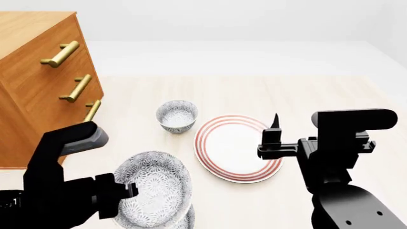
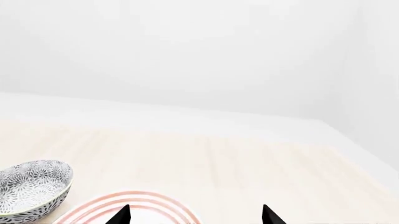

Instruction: Stack the bowl in the middle on the bowl at the back.

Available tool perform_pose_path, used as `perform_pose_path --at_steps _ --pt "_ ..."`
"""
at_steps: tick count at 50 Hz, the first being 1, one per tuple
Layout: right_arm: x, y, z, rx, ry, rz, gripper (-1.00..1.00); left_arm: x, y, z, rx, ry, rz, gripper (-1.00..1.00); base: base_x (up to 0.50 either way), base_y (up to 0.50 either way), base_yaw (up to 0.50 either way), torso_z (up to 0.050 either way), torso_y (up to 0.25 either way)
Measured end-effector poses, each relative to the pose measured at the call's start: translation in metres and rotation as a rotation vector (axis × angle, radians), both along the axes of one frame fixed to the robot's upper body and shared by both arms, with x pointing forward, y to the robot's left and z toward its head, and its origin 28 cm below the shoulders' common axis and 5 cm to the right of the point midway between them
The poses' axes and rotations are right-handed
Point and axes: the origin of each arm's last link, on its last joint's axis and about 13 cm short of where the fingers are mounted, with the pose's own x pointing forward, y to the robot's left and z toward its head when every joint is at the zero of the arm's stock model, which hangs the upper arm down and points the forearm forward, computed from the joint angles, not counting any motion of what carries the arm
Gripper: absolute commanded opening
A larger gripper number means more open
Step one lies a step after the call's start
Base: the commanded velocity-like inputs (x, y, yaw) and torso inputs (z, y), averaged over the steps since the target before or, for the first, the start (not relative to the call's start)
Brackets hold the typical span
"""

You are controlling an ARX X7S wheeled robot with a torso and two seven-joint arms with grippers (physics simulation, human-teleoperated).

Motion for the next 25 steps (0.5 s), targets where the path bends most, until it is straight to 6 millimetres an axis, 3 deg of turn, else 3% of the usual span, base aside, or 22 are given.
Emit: perform_pose_path --at_steps 25 --pt "-0.012 -0.006 0.000 0.004 0.005 -0.013 1.00 -0.001 -0.005 -0.014 0.024 0.029 -0.024 -1.00 0.00 0.00 0.00 0.000 0.000"
